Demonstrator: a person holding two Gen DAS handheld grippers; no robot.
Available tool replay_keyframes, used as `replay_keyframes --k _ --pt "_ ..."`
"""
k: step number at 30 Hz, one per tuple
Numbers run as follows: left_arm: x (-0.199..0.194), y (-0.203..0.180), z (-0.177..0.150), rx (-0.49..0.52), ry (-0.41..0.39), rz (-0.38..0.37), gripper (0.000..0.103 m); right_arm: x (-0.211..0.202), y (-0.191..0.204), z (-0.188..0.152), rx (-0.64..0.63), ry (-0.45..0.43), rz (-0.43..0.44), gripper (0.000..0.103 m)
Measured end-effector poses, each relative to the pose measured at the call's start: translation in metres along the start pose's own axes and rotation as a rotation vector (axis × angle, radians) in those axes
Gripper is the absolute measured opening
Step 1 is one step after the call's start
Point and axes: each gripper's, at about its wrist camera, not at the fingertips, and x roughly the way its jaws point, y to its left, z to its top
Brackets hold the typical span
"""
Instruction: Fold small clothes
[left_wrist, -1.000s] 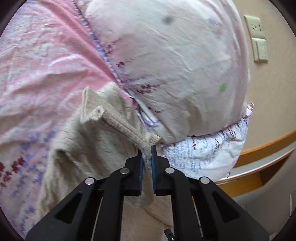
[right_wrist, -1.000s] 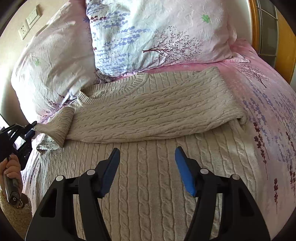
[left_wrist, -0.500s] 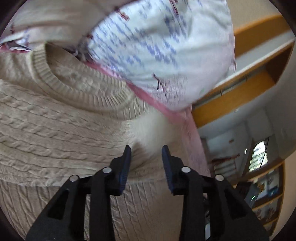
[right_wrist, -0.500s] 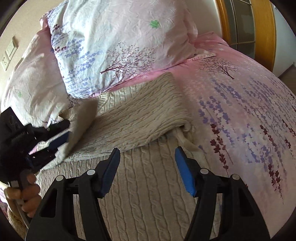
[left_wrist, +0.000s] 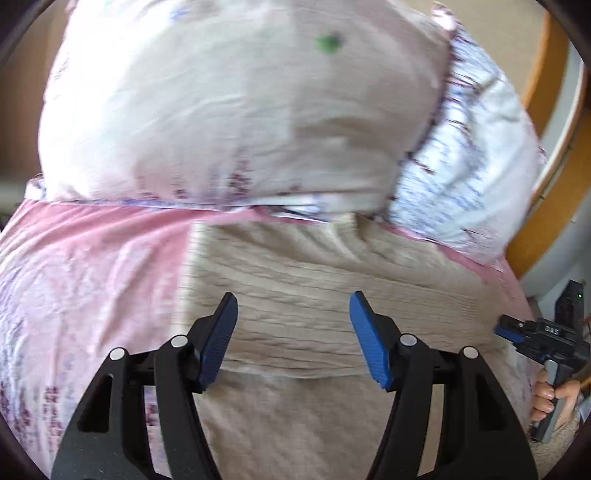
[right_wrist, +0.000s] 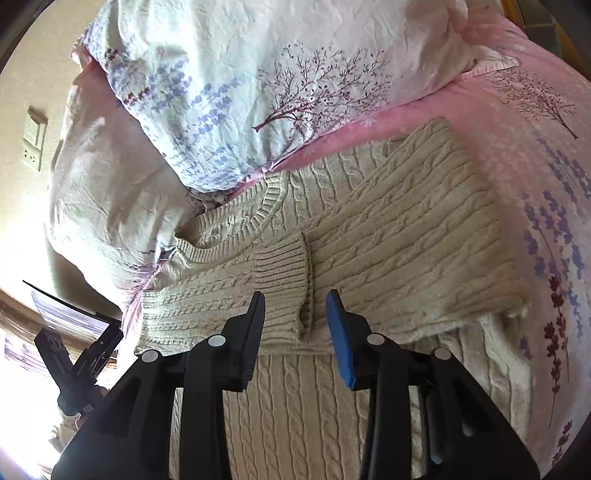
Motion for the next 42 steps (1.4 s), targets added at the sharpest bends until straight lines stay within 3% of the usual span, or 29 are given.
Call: replay_keyframes --k 2,6,10,11,15,18,22,24,27,29,34,39,42 --pt "0.005 0.037 0.001 -0.084 0.041 0.020 0.062 0.012 -0.001 0.001 0.018 0.029 -0.001 0.032" --pt "0.018 0.076 -0.009 -0.200 0.125 -0.037 0.061 0.021 0.001 -0.004 0.005 0.052 -0.004 0.028" --pt "0.025 0.079 -0.020 -0.230 0.150 -0.090 0.054 0.022 0.001 -0.004 0.022 0.065 0.024 0.026" --pt "0.029 0.077 -0.021 -0.239 0.159 -0.116 0.048 0.023 0.002 -0.005 0.017 0.072 0.030 0.024" --pt "0.035 0.066 -0.023 -0.227 0.155 -0.121 0.039 0.031 0.009 -0.007 -0.025 0.077 0.030 0.009" --pt "0.036 0.066 -0.025 -0.245 0.148 -0.125 0.037 0.025 0.027 -0.005 -0.130 -0.013 -0.023 0.008" --pt "0.035 0.065 -0.027 -0.248 0.140 -0.125 0.036 -0.014 0.070 -0.004 -0.313 -0.244 -0.011 0.007" --pt "0.034 0.063 -0.028 -0.242 0.139 -0.124 0.036 -0.021 0.076 -0.007 -0.351 -0.296 -0.069 0.007" --pt "0.033 0.062 -0.028 -0.238 0.139 -0.131 0.036 0.007 0.045 -0.005 -0.261 -0.164 -0.194 0.007" --pt "0.033 0.062 -0.029 -0.240 0.138 -0.135 0.036 0.023 0.019 -0.008 -0.178 -0.089 -0.200 0.007" --pt "0.031 0.063 -0.029 -0.249 0.135 -0.142 0.034 0.008 0.027 -0.013 -0.210 -0.169 -0.173 0.007" --pt "0.028 0.068 -0.030 -0.266 0.128 -0.149 0.031 0.024 0.030 -0.016 -0.253 -0.106 -0.263 0.008" --pt "0.022 0.069 -0.033 -0.272 0.131 -0.162 0.034 0.002 0.035 -0.014 -0.240 -0.161 -0.243 0.021"
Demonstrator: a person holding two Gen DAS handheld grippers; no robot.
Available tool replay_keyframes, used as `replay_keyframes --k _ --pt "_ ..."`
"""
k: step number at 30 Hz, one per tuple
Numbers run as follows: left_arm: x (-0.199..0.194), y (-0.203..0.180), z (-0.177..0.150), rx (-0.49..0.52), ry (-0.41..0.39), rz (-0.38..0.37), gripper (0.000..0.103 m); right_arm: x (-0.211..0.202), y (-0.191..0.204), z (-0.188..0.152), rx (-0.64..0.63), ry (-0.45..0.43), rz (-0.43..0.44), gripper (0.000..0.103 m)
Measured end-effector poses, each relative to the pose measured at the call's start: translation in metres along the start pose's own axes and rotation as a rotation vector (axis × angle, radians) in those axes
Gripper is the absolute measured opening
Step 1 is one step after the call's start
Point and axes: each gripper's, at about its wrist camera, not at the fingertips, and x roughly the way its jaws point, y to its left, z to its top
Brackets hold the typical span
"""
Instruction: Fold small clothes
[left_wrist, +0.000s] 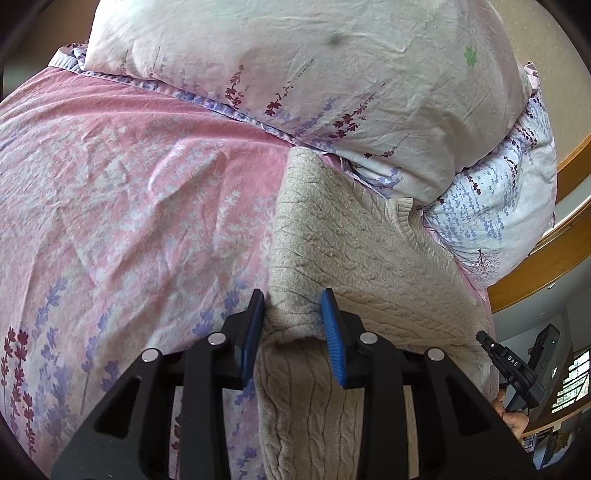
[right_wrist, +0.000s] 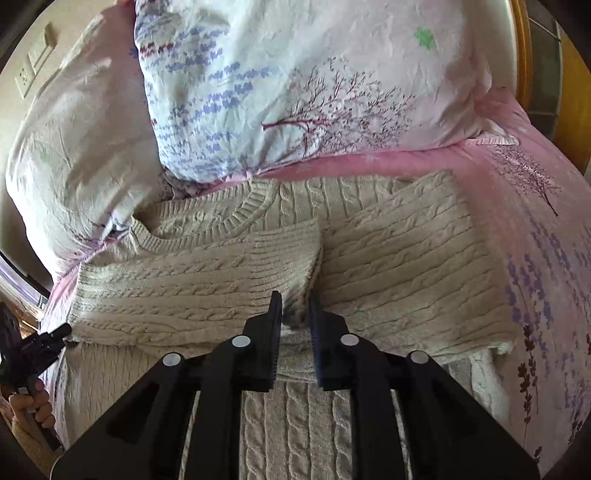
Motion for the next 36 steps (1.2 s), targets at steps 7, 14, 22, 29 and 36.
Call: replay_keyframes --k 7,14,22,29,36 --pt "-0.005 -0.006 -0.008 0.017 0.018 -0.015 0.038 -0.008 0.013 0.007 -0.019 0.009 0.157 0.026" --pt "-0.005 -0.005 -0.008 0.003 0.008 -0.020 0.038 0.025 -0.003 0.001 0.088 0.126 0.185 0.030" --pt "-0.035 -0.001 -0.034 0.022 0.027 -0.088 0.053 -0.054 -0.058 -0.015 0.149 0.002 0.238 0.047" --pt "-0.076 0.005 -0.077 0.071 0.039 -0.132 0.059 -0.103 -0.127 -0.064 0.213 0.033 0.170 0.047" --pt "-0.103 0.011 -0.120 0.107 0.053 -0.136 0.059 -0.120 -0.141 -0.118 0.241 0.090 0.224 0.047"
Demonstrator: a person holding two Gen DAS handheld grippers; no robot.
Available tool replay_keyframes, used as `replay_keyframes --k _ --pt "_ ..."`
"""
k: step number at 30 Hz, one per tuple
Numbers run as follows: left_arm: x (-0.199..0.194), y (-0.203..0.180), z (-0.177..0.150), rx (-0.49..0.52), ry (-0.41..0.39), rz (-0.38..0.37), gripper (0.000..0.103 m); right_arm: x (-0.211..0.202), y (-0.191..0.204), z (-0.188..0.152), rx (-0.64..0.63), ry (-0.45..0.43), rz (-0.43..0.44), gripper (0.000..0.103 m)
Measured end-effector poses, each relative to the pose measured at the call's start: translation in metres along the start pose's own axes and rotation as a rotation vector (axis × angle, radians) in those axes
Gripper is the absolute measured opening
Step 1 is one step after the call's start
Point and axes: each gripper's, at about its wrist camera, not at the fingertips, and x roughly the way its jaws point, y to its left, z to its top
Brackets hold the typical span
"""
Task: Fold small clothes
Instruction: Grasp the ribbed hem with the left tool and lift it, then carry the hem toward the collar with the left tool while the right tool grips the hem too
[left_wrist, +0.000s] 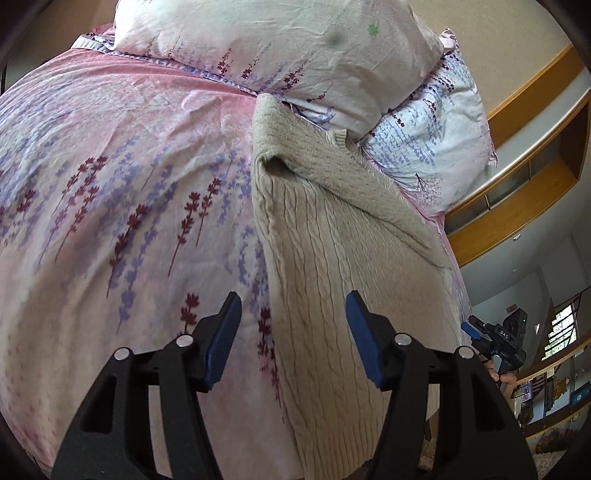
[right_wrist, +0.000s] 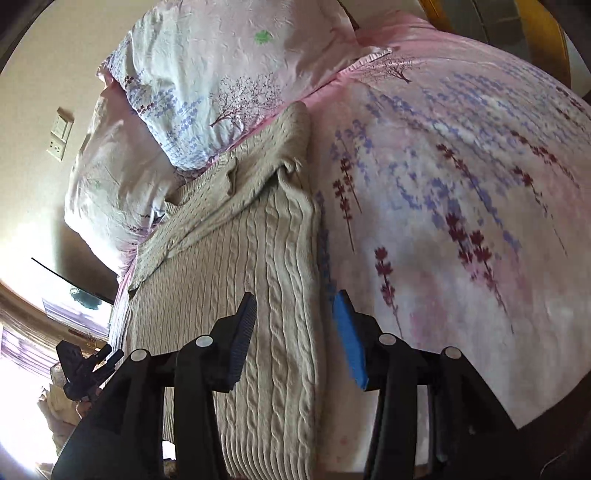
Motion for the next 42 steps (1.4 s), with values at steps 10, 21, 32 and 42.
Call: replay_keyframes --k 10,21,32,42 --pt "-0.006 -0.006 -0.043 -0.012 0.015 -0.070 0.059 -0.007 -0.006 -0.044 0.012 0.045 0.125 0.041" --pt "-0.009 -0.016 -0.088 -0.081 0.094 -0.215 0.034 -0.003 0.016 -0.084 -0.067 0.113 0.299 0.022" --pt "-0.003 -0.024 -0.090 -0.063 0.109 -0.189 0.009 -0.007 0.024 -0.088 -0.116 0.063 0.272 0.009" --pt "-0.027 -0.037 -0.064 0.046 -0.036 -0.100 0.007 -0.043 0.062 -0.074 -0.305 -0.205 0.161 0.008"
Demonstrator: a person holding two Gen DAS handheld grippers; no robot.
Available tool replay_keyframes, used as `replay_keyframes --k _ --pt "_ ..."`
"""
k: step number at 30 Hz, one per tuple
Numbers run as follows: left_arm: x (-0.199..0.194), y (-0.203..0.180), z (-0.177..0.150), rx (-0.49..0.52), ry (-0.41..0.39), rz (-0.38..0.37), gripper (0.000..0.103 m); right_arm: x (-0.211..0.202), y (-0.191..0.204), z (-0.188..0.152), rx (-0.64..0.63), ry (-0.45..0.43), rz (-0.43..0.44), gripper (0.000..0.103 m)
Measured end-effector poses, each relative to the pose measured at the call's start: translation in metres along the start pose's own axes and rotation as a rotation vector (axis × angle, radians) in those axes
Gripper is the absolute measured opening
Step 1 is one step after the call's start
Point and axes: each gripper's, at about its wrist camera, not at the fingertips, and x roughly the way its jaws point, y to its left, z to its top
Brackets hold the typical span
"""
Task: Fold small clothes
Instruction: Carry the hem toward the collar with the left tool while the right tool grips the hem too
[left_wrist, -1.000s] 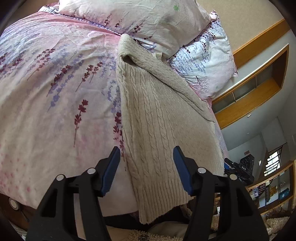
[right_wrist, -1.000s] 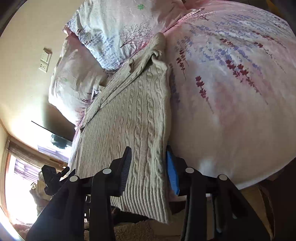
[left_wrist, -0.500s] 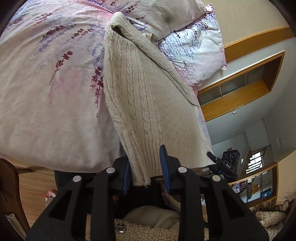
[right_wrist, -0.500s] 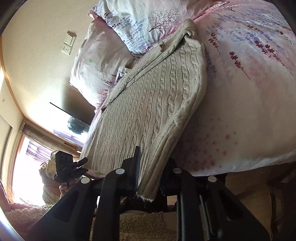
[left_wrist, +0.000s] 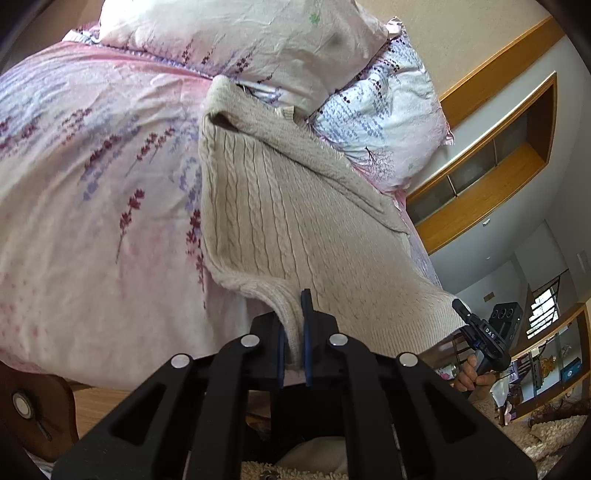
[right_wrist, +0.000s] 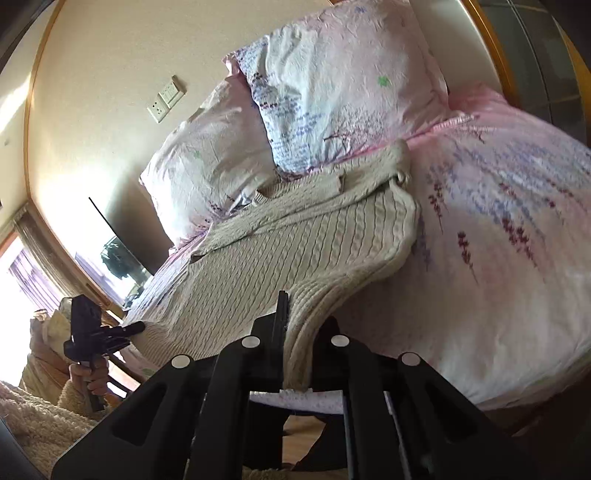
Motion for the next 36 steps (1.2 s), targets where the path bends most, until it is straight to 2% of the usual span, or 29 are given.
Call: replay_keyframes --k 11,17,21,28,36 --pt "-0.020 -0.038 0.079 0.165 -0.221 0.129 0.007 0.005 0.042 0.049 -0.247 -0.221 -0.252 0.007" --pt "-0.004 -0.056 0.131 0.242 -0.284 0.215 0.007 0.027 0.059 0.081 -0.366 -0.298 -0.344 0.007" --pt "0.018 -0.055 0.168 0.240 -0.291 0.242 0.007 0.053 0.059 0.105 -0.399 -0.308 -0.393 0.007" --pt "0.066 -0.039 0.220 0.176 -0.287 0.255 0.007 0.103 0.048 0.136 -0.394 -0.304 -0.446 0.007" --pt "0.129 0.002 0.249 0.086 -0.206 0.297 0.007 0.176 0.009 0.160 -0.273 -0.142 -0.467 0.007"
